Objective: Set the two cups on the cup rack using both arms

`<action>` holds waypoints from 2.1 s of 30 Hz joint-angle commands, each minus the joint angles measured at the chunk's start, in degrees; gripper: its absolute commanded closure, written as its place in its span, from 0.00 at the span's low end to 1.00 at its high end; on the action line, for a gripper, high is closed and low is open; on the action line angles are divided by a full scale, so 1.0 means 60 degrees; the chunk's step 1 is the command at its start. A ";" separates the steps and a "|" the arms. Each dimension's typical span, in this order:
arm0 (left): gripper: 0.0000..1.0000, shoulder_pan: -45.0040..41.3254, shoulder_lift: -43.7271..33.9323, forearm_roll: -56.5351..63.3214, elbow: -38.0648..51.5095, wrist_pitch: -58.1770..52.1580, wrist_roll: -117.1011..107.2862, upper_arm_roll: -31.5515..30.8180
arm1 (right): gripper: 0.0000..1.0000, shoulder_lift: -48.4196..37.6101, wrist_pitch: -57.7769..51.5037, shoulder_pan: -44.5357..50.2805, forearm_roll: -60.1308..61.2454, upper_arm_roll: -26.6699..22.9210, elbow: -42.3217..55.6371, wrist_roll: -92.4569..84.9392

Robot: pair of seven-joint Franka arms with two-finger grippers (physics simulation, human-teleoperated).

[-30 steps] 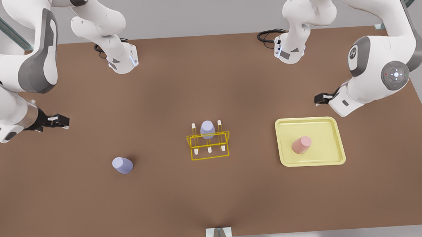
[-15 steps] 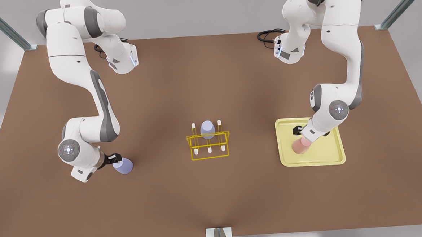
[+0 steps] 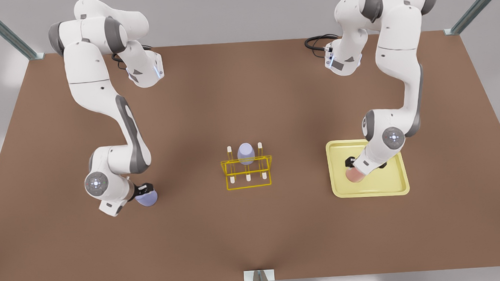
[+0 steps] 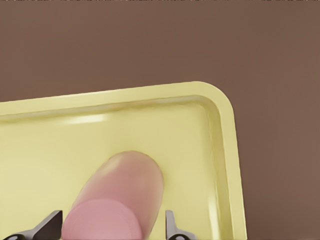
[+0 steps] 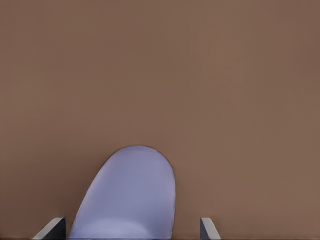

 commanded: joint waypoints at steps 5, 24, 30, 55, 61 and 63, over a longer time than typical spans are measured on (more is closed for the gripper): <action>0.00 0.0012 0.0238 0.0000 0.0002 0.0819 -0.0029 0.0001 | 0.00 -0.0049 0.0641 0.0019 0.0135 0.0001 -0.0637 -0.0336; 0.00 -0.0002 0.0634 -0.0015 -0.0012 0.0863 -0.0014 0.0001 | 0.00 -0.0255 0.1756 0.0253 0.0106 0.0001 -0.1458 -0.0468; 0.15 -0.0002 0.0692 -0.0015 0.0002 0.0863 -0.0014 0.0001 | 0.00 -0.0123 0.1858 0.0282 0.0106 0.0001 -0.1180 -0.0439; 0.20 -0.0134 -0.0493 -0.0132 0.0075 -0.0512 -0.0219 -0.0131 | 0.00 0.0258 0.1917 0.0341 0.0106 0.0001 -0.0711 -0.0454; 0.20 -0.0851 -0.0100 -0.0132 0.2254 -0.3102 -0.3292 -0.0818 | 0.24 0.0258 0.1917 0.0341 0.0091 0.0001 -0.0579 -0.0497; 0.20 -0.0910 0.0545 -0.0118 0.4205 -0.4761 -0.4701 -0.1390 | 0.24 0.0156 0.1902 0.0341 0.0120 0.0001 -0.0535 -0.0483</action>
